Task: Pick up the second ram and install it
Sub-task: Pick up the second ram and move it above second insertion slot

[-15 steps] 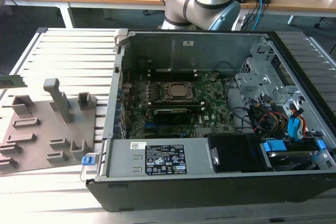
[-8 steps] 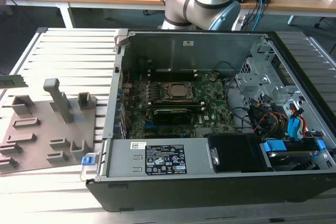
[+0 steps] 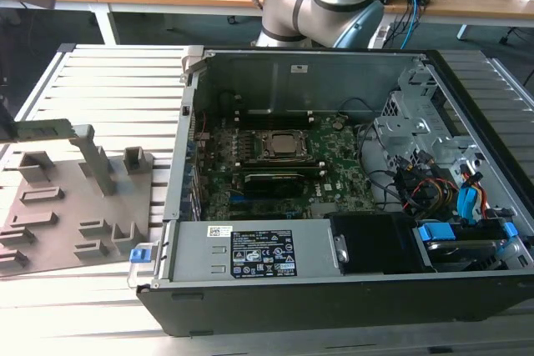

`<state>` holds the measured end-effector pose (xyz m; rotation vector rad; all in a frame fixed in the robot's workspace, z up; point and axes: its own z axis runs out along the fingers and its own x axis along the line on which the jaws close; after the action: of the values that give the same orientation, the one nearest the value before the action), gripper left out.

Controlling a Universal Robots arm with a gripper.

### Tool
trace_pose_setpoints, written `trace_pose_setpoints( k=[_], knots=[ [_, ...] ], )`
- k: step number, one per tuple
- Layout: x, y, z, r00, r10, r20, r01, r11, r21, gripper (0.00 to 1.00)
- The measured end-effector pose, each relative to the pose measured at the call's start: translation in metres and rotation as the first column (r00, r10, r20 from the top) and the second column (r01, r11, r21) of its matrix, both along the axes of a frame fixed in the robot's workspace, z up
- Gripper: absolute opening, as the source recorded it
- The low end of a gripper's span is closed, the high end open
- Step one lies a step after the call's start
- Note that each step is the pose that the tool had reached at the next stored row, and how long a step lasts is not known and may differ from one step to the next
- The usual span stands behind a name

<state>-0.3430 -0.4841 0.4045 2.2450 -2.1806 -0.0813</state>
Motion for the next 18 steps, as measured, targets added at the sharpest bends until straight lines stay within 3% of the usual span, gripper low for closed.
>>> trace_pose_setpoints(
  k=[5, 12, 18],
  knots=[
    [0.016, 0.0, -0.0001, 1.0, 0.0, 0.0001, 0.0, 1.0, 0.0001, 0.14],
    [0.058, 0.0, -0.0001, 1.0, 0.0, -0.0004, 0.0, 1.0, 0.0001, 0.14],
    [0.088, 0.0, -0.0001, 1.0, 0.0, -0.0008, 0.0, 1.0, 0.0001, 0.14]
  ],
)
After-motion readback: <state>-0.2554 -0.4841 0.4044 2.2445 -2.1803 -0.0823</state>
